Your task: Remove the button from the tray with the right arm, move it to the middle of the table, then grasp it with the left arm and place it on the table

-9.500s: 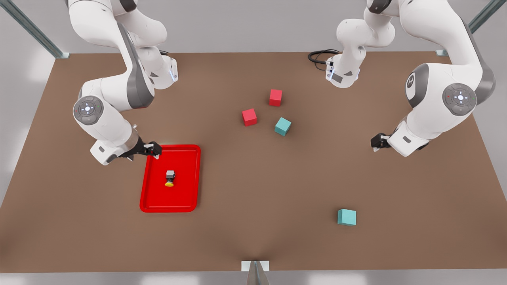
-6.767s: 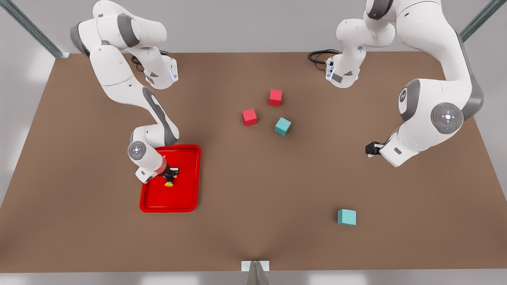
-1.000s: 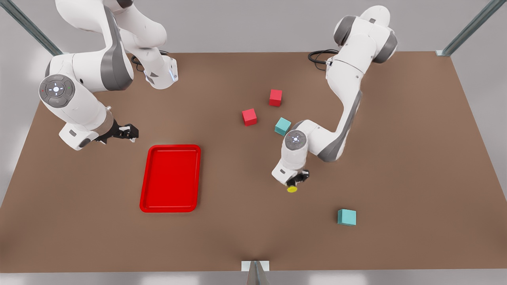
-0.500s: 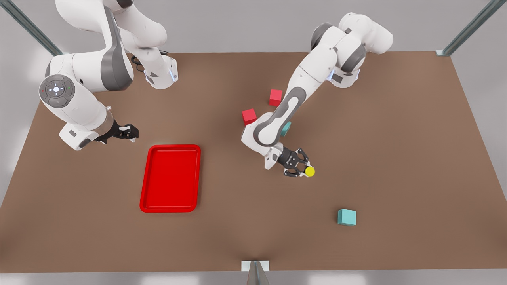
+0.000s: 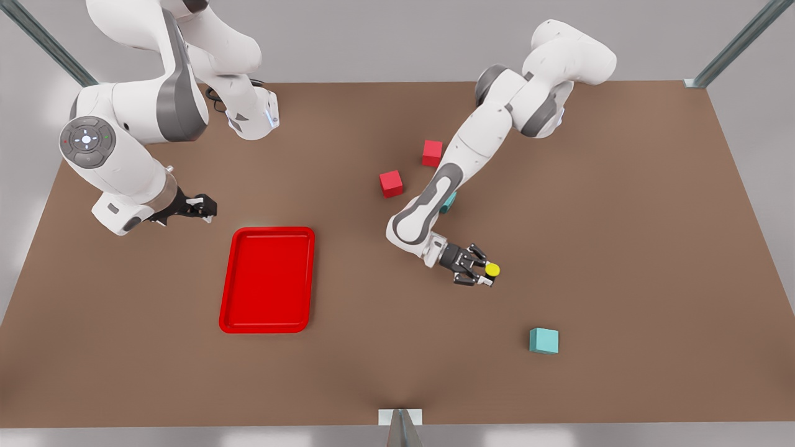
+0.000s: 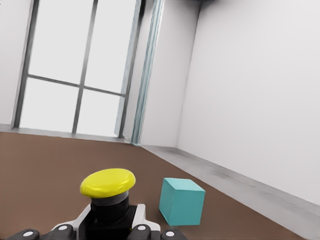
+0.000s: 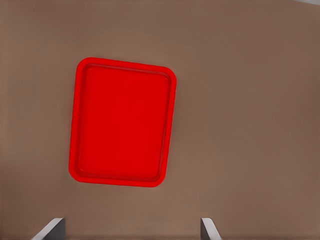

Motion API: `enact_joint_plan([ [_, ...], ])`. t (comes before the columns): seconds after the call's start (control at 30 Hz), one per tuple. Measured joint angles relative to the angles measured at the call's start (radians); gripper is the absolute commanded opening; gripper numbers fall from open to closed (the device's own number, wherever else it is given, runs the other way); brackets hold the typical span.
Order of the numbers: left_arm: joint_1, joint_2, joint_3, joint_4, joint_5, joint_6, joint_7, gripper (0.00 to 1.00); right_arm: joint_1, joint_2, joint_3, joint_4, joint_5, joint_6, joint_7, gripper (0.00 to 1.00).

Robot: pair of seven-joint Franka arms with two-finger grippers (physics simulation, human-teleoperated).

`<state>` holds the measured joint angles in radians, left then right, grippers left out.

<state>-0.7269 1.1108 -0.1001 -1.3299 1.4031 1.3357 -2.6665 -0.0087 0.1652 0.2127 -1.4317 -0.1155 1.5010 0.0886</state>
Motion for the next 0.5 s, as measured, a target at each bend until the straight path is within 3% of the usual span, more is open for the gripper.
enact_joint_plan([
  [0.2, -0.005, 0.023, 0.000, -0.001, 0.005, 0.012, -0.141, 0.47, -0.004, 0.000, 0.000, 0.000, -0.001, -0.001, -0.001, 1.00],
  [0.27, -0.005, 0.024, 0.000, -0.001, 0.007, 0.014, -0.176, 0.61, -0.007, 0.000, 0.000, 0.001, 0.001, -0.001, -0.001, 1.00],
  [0.33, -0.007, 0.024, 0.000, -0.001, 0.008, 0.016, -0.207, 0.65, -0.007, 0.000, 0.000, 0.001, 0.000, -0.002, -0.002, 1.00],
  [0.37, -0.008, 0.024, 0.000, -0.001, 0.008, 0.016, -0.221, 0.82, -0.007, 0.000, 0.000, 0.002, -0.001, -0.002, -0.002, 1.00],
  [0.4, -0.009, 0.024, 0.000, -0.001, 0.009, 0.017, -0.231, 0.89, -0.008, 0.000, 0.000, 0.002, 0.000, -0.003, -0.002, 1.00],
  [0.5, -0.011, 0.024, 0.000, -0.001, 0.009, 0.017, -0.231, 0.89, -0.009, 0.000, 0.000, 0.002, 0.001, -0.004, -0.002, 1.00],
])
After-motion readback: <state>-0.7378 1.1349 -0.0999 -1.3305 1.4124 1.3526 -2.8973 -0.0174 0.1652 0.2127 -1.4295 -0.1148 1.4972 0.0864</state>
